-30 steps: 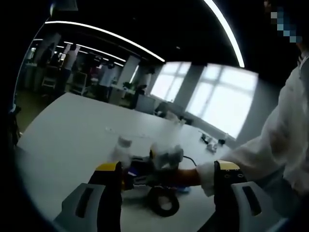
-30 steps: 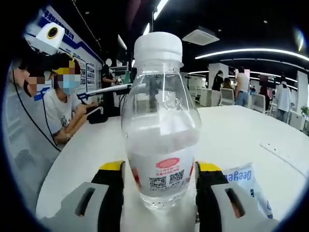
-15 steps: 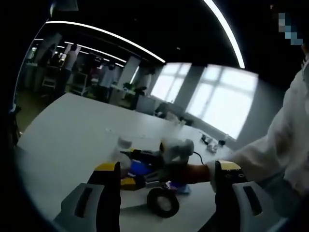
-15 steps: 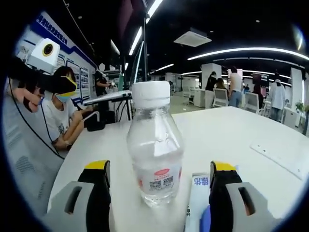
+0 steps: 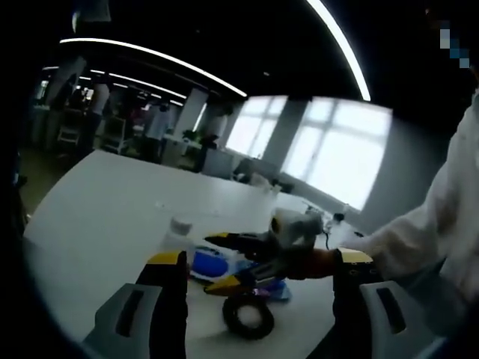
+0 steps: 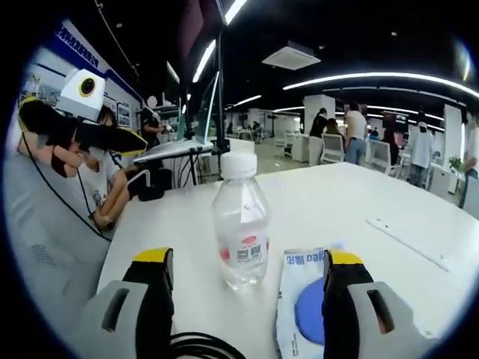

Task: Arrange the tabletop items into an orderly group along one side of the table until the central work area is clear of visible clutter.

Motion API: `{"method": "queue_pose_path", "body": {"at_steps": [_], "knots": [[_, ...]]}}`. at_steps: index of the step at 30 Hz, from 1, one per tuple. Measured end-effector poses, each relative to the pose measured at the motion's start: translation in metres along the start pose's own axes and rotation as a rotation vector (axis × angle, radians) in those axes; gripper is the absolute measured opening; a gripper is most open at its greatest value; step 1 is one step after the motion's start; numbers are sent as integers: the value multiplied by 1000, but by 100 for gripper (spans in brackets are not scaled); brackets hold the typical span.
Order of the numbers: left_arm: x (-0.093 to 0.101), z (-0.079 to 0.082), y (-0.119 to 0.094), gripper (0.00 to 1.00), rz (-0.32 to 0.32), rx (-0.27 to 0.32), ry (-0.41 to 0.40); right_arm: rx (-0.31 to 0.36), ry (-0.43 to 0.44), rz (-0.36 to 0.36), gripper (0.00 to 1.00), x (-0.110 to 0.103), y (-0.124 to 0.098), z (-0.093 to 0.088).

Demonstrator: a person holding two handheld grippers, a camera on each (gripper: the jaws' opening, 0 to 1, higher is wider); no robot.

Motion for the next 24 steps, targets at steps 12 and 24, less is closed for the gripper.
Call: {"method": "queue_pose_path", "body": {"at_steps": [12,24], "knots": [[5,6,-2,75,-13,27,-6,-25,7,-59,77,1,-24,0],[5,6,-1,75,-19,27,-10,-18,56,-189,75,47,-56,-2]]}}
Point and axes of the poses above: the point that each gripper's makers call its tool centre point, and the gripper's own axes: y roughly forward along the fingers, x roughly to its right, z roughly out of its top, the point moved 5 cm from there along -y, roughly backward along the fingers, and after that the axes turned 3 degrees about x, right-handed, at the moved point
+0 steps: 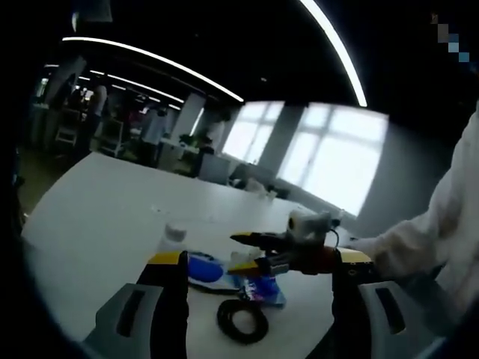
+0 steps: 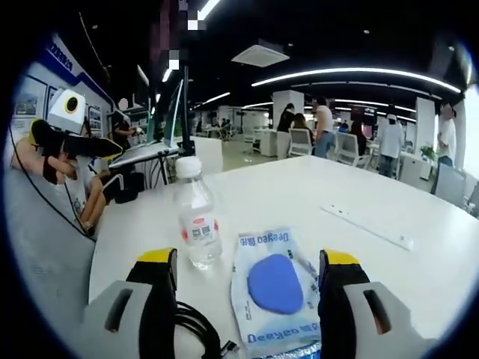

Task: Arrange the tabletop items into an orderly group along one side of the table until the central work area is clear of visible clutter.

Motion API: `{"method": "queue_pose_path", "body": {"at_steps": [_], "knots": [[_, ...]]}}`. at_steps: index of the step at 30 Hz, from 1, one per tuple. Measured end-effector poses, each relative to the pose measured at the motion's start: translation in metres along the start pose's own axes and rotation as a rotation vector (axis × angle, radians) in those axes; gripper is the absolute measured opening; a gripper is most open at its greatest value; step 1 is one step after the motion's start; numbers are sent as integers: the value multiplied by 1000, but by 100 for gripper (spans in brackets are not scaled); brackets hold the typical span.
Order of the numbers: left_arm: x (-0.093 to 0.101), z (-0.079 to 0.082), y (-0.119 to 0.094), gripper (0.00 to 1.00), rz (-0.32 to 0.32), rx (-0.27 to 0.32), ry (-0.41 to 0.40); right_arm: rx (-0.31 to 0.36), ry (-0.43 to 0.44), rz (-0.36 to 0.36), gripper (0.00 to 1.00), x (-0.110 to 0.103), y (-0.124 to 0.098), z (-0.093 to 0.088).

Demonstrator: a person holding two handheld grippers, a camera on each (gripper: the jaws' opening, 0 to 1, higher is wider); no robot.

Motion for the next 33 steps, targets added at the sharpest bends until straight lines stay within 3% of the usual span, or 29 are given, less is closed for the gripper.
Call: {"method": "queue_pose_path", "body": {"at_steps": [19,33], "knots": [[-3,-5,-1,75,16,-24,0,-23,10,-140,72,61,-39,-17],[-4,-9,-1,74,18,-40,-9,-34,12,-188,71,76,-55,-22]]}}
Point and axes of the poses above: the point that each gripper's makers call its tool centre point, and the gripper's own axes: y roughly forward along the fingers, x roughly to its right, z roughly out of its top, the point moved 5 cm from there along -y, roughly backward along the fingers, and after that the axes turned 3 degrees about x, right-handed, at the moved point
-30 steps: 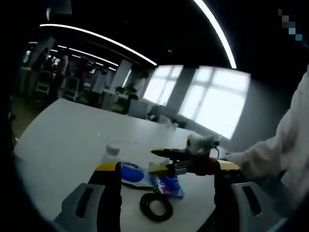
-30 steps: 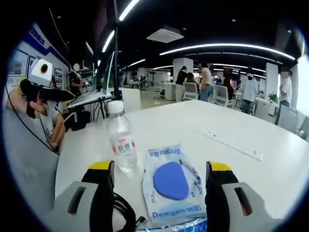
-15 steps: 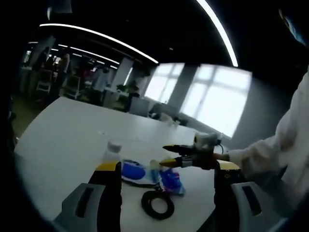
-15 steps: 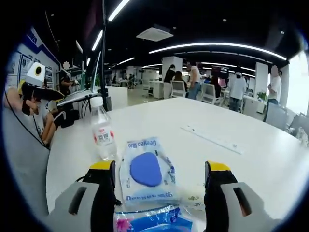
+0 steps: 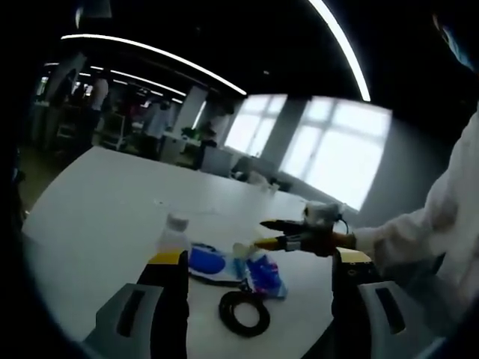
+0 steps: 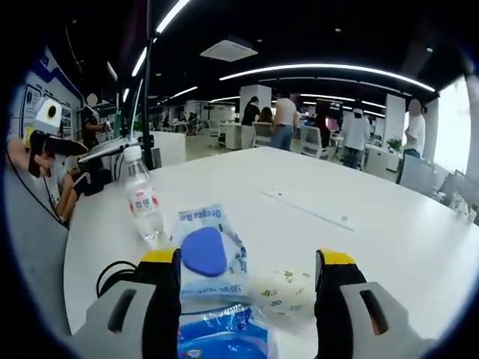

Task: Arrange the tabletop items into an orderly group along one side of the table until the central work area is clear of visible clutter.

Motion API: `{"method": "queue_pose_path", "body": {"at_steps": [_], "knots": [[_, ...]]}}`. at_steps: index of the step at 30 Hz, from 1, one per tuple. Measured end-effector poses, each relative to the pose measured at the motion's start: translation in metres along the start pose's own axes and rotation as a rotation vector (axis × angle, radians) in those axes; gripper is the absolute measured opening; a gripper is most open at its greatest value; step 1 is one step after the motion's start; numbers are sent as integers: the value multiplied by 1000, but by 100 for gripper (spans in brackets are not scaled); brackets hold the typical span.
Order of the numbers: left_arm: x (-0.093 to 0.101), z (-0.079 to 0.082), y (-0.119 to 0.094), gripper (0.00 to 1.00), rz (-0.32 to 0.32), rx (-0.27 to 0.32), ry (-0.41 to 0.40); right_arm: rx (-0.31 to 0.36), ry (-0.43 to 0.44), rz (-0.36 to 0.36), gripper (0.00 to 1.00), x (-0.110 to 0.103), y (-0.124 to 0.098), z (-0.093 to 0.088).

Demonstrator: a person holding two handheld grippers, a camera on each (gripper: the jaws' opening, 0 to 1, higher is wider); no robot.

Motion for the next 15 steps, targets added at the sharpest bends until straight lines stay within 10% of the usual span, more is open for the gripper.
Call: {"method": "queue_pose_path", "body": {"at_steps": [15], "knots": [[-1,-2,-1,72,-4,-12,-2,-30,132,-115,64,43,-12,-17]]}}
Point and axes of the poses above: the point that each gripper's makers call its tool centre point, and the gripper's own axes: y roughly forward along the fingers, x roughly to its right, z roughly out of its top, the point moved 5 cm from there along -y, roughly backward along the fingers, and after that the axes turned 3 degrees about x, right-handed, at the moved point
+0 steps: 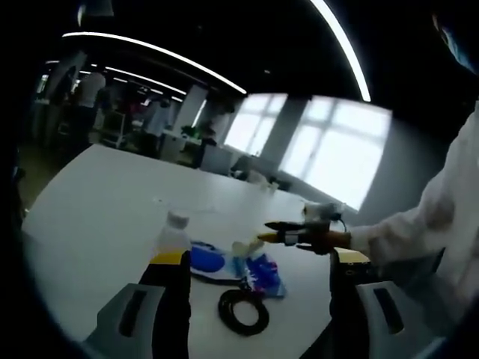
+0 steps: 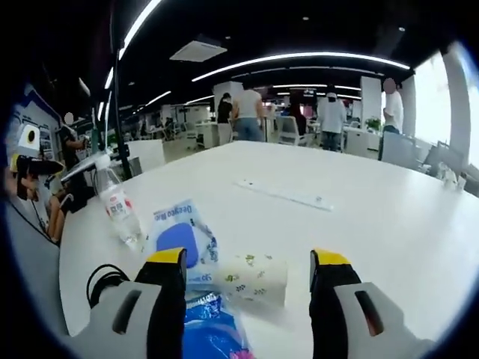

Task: Arrange the tabletop items into an orderly group along one side of the table until the central work area is clear of visible clutter.

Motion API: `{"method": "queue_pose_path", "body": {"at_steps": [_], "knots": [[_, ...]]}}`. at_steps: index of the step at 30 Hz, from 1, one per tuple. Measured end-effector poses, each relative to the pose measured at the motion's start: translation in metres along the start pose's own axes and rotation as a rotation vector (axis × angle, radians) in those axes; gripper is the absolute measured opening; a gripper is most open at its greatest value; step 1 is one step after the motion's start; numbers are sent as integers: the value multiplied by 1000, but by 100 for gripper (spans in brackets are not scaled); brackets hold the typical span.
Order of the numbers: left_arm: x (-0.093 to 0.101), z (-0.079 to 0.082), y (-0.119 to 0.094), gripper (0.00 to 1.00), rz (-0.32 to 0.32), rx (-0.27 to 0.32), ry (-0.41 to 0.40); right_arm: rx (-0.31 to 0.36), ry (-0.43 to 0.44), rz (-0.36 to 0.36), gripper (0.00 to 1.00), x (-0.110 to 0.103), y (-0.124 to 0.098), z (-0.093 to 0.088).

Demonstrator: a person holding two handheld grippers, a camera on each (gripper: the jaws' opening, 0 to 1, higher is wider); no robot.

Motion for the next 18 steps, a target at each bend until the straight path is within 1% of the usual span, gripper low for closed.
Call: {"method": "queue_pose_path", "body": {"at_steps": [2,5,8,9,12,13,14,15,18], "knots": [[0,0,0,72,0,0,2,-9,4,1,63,3,1,-1],[-1,0,-1,72,6,-3,4,-25,19,1,60,2,4,-3],[-2,0,-2,72,10,2,0,-31,67,-2,57,8,7,-5],[-2,0,-2,71,12,2,-1,-38,84,3,55,5,7,-7],[-3,0,-3,70,13,3,-7,-45,127,-7,51,6,9,-10],[-2,3,-3,70,5,21,-16,-52,176,-10,49,5,9,-12],[-1,6,-3,69,-1,37,-24,-52,190,-12,46,5,10,-13],[0,8,-4,69,-5,53,-31,-53,189,-13,45,5,11,-14],[1,8,-4,69,-6,58,-35,-68,183,-16,45,6,16,-20]]}}
Point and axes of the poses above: the point that each gripper's makers call its tool centre point, and the gripper's own axes: y roughly forward along the fingers, x roughly to its right, z roughly out of its top, the point moved 5 cm from there along -y, roughly backward along the fingers, and after that the axes turned 3 degrees about x, right-handed, at the moved point
